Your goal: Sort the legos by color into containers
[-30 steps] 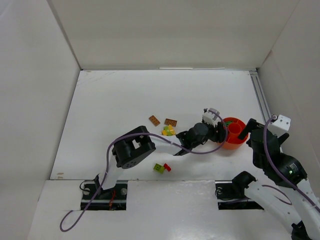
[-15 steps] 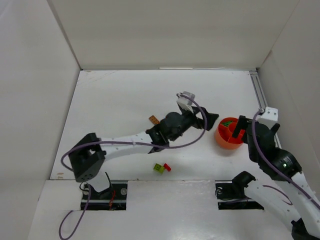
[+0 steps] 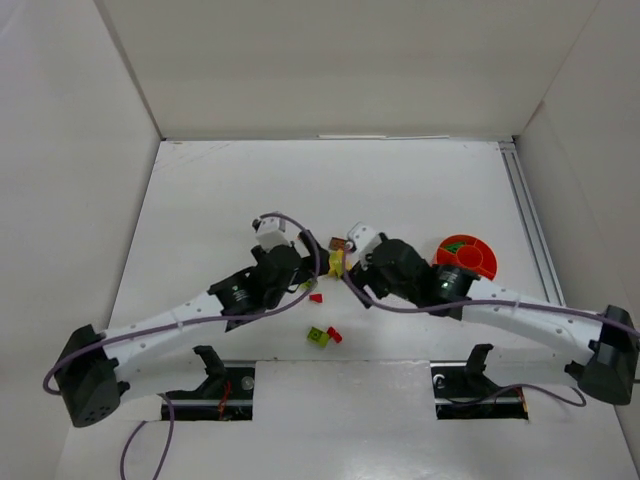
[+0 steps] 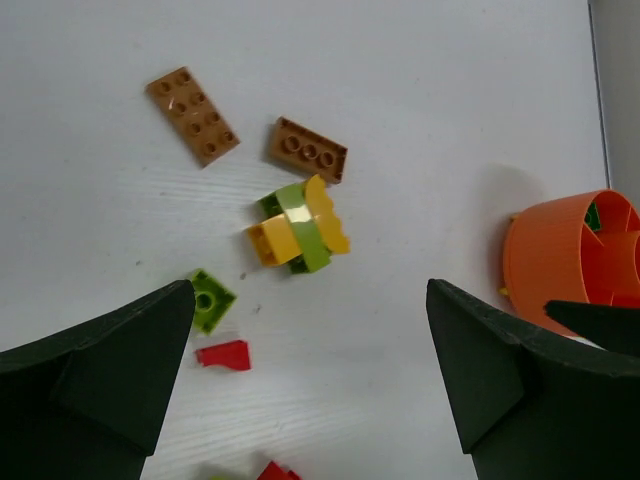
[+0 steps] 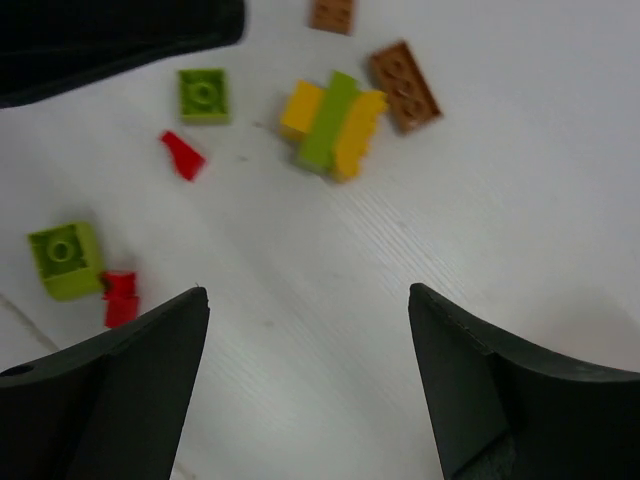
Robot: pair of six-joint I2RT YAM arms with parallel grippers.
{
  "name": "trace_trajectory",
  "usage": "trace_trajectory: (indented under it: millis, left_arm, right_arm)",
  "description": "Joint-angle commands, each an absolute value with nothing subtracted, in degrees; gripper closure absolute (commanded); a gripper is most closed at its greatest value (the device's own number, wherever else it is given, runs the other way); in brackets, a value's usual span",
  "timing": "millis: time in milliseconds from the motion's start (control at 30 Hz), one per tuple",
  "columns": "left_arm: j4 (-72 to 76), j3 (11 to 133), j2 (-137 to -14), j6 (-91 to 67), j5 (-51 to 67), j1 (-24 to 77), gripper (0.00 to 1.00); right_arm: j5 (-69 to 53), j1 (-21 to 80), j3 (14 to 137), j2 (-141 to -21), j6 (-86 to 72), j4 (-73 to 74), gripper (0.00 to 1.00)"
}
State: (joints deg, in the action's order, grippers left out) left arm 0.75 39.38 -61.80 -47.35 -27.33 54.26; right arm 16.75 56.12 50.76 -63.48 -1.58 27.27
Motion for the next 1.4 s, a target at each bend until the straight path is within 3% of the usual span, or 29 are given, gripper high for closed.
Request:
trace_trajectory:
  millis: [0, 333, 567, 633, 667, 767, 933, 1300, 1367]
  left_arm:
    - [-7.6, 34.4, -51.9, -54.4, -30.5, 53.8, 0.00]
    - [-25.9, 28.1, -28.5, -67.9, -31.0, 52.6, 0.00]
    - [-33.9, 29.2, -24.5, -70.2, -33.2, 52.6, 0.00]
    - [-34.5, 29.7, -24.5, -69.7, -33.2, 52.6, 0.00]
    - [-34.5, 29.7, -24.5, -69.7, -33.2, 52.6, 0.00]
    - [-34.5, 29.7, -24.5, -69.7, -33.2, 52.6, 0.00]
    - [-34.5, 29.7, -24.5, -69.2, -33.2, 52.0, 0.00]
    - [-33.9, 29.7, -24.5, -69.2, -33.7, 52.0, 0.00]
    - [-33.4, 29.7, -24.5, -69.2, -33.7, 52.0, 0.00]
  right_arm:
    - [9.9, 61.3, 49.1, -69.0, 6.8, 11.1, 0.15]
    - [6.9, 64.0, 54.0, -93.1, 12.6, -3.0, 0.21]
    - [7.6, 64.0, 57.2, -101.2, 11.3, -5.5, 0.29]
    - [6.9, 64.0, 57.9, -102.3, 11.3, -6.1, 0.31]
    - [6.9, 64.0, 57.9, -102.9, 10.6, -6.2, 0.39]
    - [6.9, 64.0, 58.4, -102.9, 9.5, -6.2, 0.47]
    - [6.9, 64.0, 56.1, -101.1, 7.7, -6.2, 0.41]
    - [8.1, 64.0, 52.3, -97.8, 5.8, -3.7, 0.41]
    - [8.1, 64.0, 51.8, -97.8, 5.8, -3.7, 0.51]
